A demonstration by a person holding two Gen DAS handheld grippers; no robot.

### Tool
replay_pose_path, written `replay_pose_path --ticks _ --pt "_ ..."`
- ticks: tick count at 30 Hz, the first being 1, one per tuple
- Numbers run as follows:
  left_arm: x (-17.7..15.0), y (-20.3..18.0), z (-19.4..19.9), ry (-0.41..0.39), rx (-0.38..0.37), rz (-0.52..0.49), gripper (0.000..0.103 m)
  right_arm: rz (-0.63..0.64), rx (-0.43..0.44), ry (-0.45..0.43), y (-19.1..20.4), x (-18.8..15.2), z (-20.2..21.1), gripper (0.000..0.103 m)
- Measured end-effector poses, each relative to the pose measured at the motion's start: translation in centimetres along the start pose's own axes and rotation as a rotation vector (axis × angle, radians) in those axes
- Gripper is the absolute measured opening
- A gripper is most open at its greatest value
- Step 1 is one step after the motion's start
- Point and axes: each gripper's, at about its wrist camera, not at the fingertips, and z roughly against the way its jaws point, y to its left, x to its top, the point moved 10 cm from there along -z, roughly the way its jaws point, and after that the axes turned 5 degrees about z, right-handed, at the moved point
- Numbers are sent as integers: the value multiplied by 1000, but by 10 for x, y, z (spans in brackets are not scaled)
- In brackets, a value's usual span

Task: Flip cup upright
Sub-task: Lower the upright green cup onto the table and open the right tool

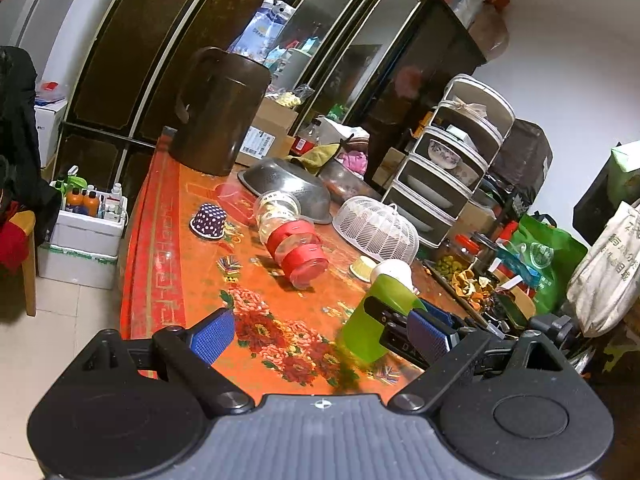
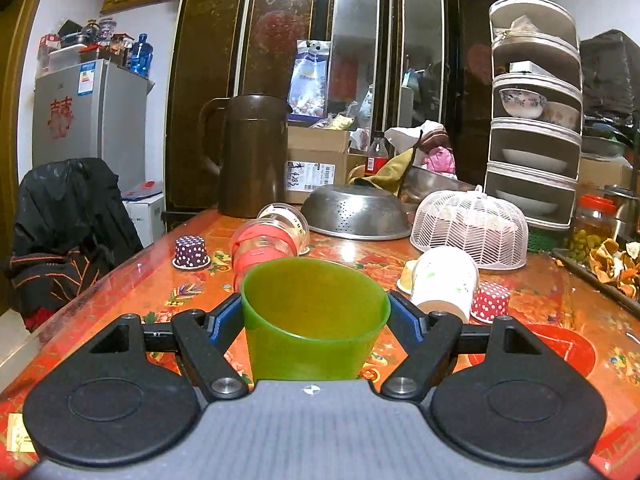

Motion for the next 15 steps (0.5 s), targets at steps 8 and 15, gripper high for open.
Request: replay_pose_path --ticks 8,15 --pt "-4 7 -6 17 10 18 95 -27 -10 14 0 3 -6 78" --pt "-5 8 -7 20 15 16 95 -54 7 48 4 0 -11 83"
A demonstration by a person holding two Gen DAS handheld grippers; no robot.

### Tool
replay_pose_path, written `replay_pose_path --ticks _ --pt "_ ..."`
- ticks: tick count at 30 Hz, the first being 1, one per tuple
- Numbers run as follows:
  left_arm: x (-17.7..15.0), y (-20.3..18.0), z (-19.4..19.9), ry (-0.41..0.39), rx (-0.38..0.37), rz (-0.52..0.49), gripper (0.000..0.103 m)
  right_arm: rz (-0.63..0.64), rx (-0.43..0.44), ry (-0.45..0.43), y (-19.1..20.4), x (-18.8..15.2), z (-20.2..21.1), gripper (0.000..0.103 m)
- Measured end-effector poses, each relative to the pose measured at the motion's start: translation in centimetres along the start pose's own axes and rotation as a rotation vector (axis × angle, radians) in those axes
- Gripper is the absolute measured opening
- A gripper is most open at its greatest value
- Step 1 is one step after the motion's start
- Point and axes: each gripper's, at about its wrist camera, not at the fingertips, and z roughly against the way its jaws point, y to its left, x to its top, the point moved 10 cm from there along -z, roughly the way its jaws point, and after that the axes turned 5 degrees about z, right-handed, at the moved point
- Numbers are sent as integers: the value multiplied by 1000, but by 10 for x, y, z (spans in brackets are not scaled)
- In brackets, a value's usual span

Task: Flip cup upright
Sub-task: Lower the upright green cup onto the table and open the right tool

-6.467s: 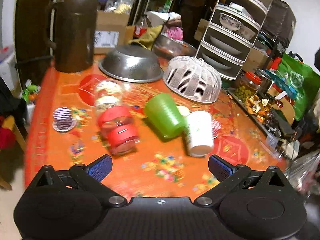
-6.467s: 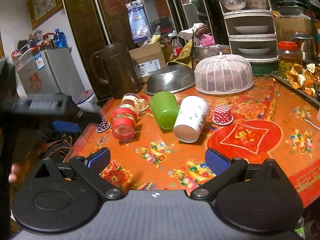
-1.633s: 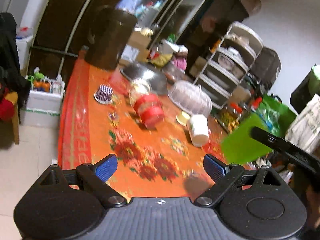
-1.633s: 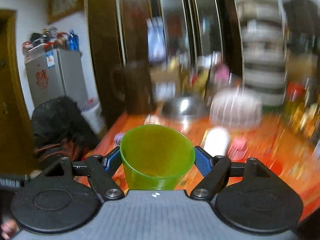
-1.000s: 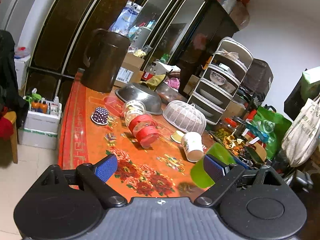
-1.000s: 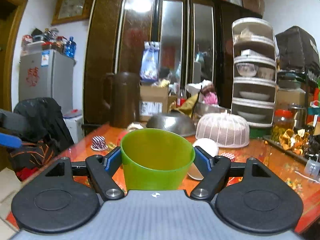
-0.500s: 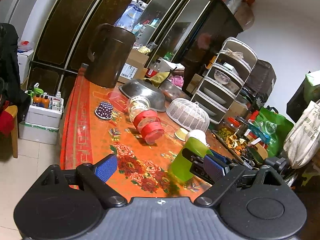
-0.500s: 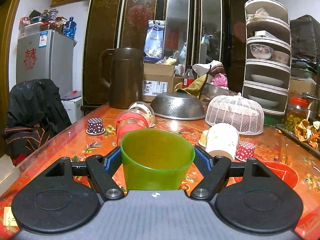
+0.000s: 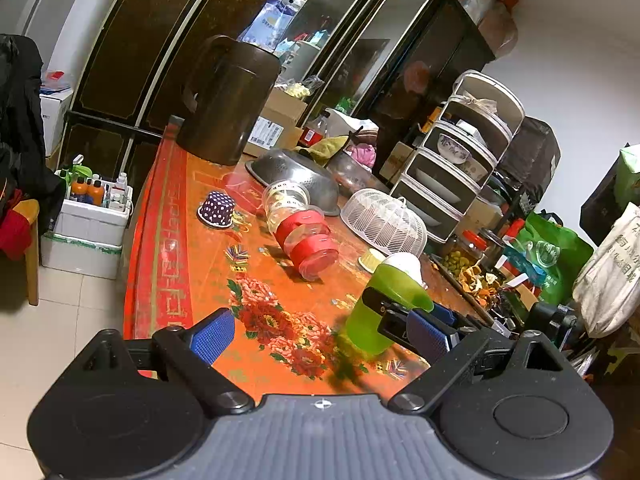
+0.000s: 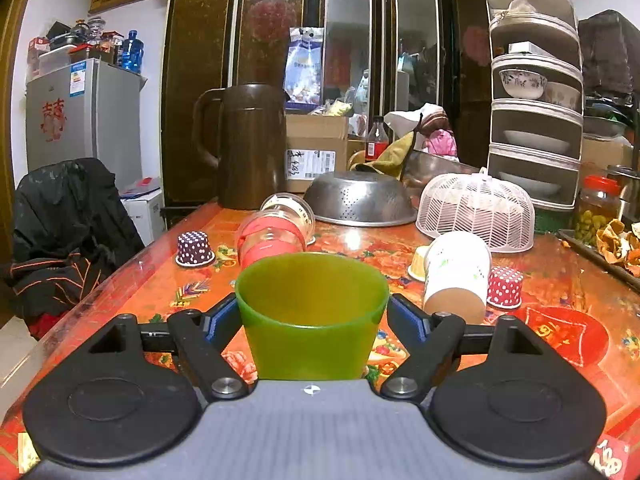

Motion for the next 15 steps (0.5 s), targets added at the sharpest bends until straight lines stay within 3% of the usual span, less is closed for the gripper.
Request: replay_pose_path --ticks 4,6,9,12,15 --pt "-1 2 -2 6 7 -3 95 -29 18 26 0 -3 -3 90" --pt "-2 2 -4 7 2 -6 96 -54 36 54 0 -6 -4 102" --pt "-2 2 -6 -7 -6 -34 101 -98 63 128 -6 -12 1 102" --pt "-3 2 -10 -5 61 -102 101 -153 48 180 -23 -22 20 102" --pt "3 -6 -16 9 112 -163 101 -227 58 166 -44 -20 44 102"
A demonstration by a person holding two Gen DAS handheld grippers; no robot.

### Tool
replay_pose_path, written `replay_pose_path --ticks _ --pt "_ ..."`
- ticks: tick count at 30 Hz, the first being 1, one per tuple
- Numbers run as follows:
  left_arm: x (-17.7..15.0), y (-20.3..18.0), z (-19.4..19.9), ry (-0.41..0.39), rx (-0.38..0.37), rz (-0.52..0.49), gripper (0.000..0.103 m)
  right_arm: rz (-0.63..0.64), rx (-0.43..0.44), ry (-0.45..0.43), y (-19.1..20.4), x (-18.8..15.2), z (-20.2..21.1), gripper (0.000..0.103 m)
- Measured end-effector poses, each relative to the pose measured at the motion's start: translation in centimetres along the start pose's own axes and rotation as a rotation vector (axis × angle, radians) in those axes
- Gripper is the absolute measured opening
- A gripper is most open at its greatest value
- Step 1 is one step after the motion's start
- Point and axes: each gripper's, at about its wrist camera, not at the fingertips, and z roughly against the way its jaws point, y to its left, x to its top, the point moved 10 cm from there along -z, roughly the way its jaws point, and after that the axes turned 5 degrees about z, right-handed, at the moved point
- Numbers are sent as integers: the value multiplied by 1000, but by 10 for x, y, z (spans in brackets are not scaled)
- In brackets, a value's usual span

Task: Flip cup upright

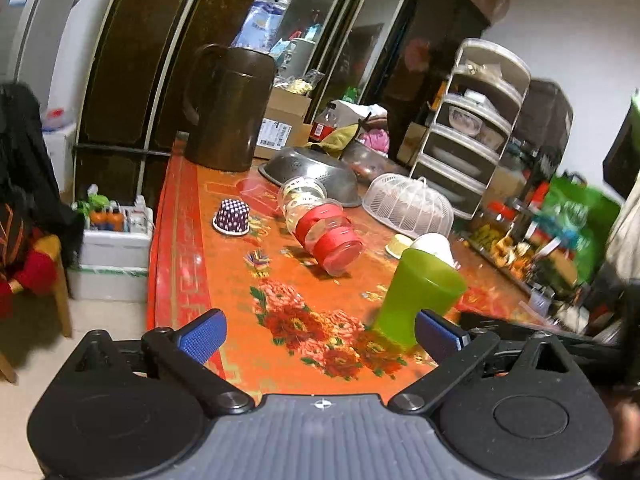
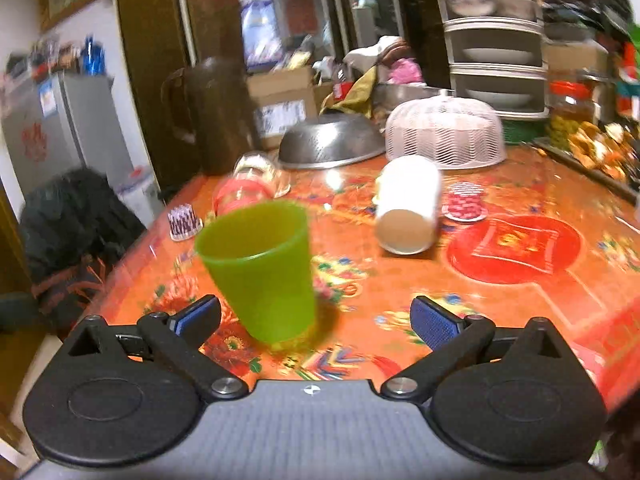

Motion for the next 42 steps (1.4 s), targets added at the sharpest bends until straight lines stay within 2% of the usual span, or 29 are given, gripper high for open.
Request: replay_pose_path --ticks 2,6,10,13,17,26,42 --pt "9 -13 3 2 14 -57 101 12 -7 -2 -5 6 18 102" --pt "29 -49 11 19 30 -164 101 117 -54 3 0 22 50 102" --pt "38 -79 11 74 1 -206 101 149 5 52 4 34 66 102" --pt "39 -91 2 98 -7 -226 101 107 26 31 -2 44 70 102" --pt "33 -91 -14 137 7 -226 101 55 61 35 -12 45 59 102" --pt "29 -84 -30 163 52 -221 101 70 67 52 -10 35 46 102" --pt "31 -78 -34 162 87 -227 101 54 77 40 -13 35 44 102"
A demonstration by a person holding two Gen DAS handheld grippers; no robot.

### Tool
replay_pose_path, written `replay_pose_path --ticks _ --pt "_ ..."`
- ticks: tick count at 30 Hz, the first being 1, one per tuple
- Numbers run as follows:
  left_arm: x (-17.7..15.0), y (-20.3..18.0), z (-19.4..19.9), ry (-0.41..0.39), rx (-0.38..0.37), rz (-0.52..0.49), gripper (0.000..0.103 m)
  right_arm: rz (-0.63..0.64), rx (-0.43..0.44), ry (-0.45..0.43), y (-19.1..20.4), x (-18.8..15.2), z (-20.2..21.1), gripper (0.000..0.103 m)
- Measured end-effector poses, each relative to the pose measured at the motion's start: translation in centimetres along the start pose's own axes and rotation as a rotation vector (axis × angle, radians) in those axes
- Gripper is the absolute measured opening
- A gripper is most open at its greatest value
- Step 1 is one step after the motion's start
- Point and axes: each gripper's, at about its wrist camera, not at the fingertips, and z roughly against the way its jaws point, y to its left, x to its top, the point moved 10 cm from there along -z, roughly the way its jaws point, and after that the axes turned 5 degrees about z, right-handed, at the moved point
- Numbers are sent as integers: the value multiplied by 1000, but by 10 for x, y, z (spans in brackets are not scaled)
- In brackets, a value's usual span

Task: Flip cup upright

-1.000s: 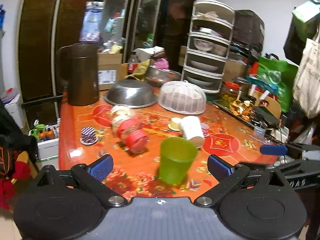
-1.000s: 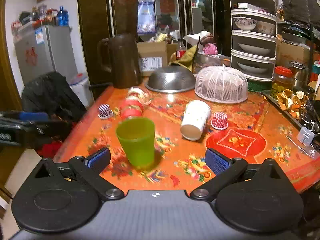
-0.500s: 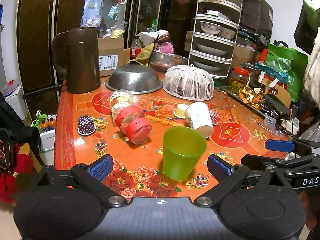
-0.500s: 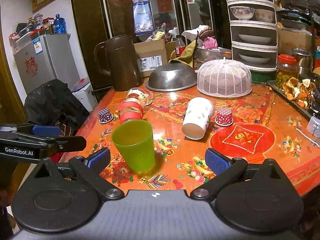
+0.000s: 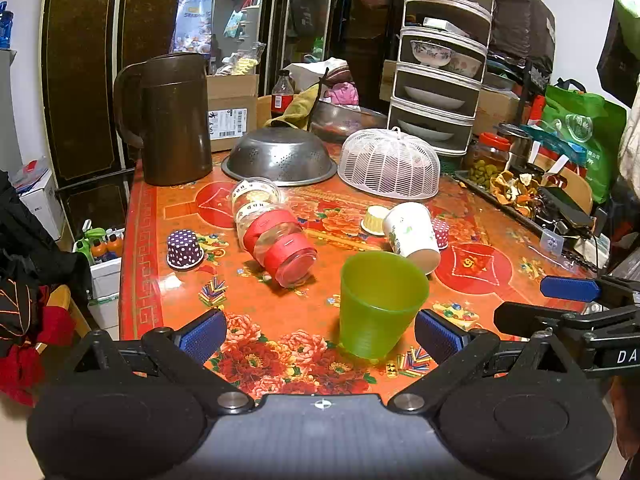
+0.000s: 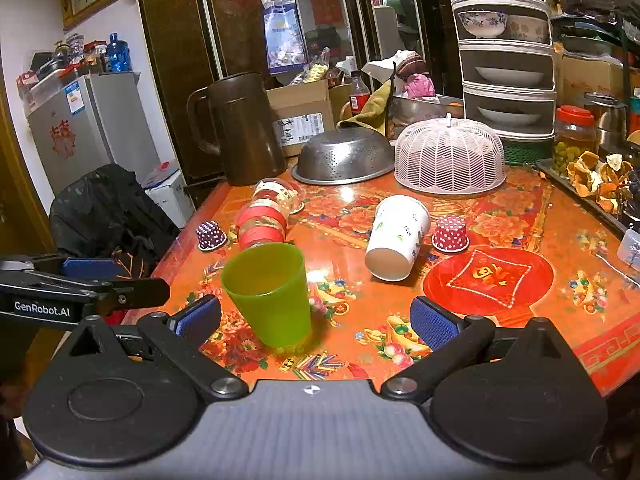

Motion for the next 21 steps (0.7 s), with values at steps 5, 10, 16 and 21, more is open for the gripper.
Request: replay_pose_path --ticks 5,10,16,21 --pt "0 0 -1 0 4 -3 101 2 4 -11 0 1 1 102" --pt "-1 0 0 0 5 -4 101 -3 18 -17 0 2 1 102" --pt "-1 0 -1 1 6 -2 101 -7 24 -18 1 1 1 102" --pt "-1 2 -1 3 12 1 101 -11 38 -18 1 1 1 102"
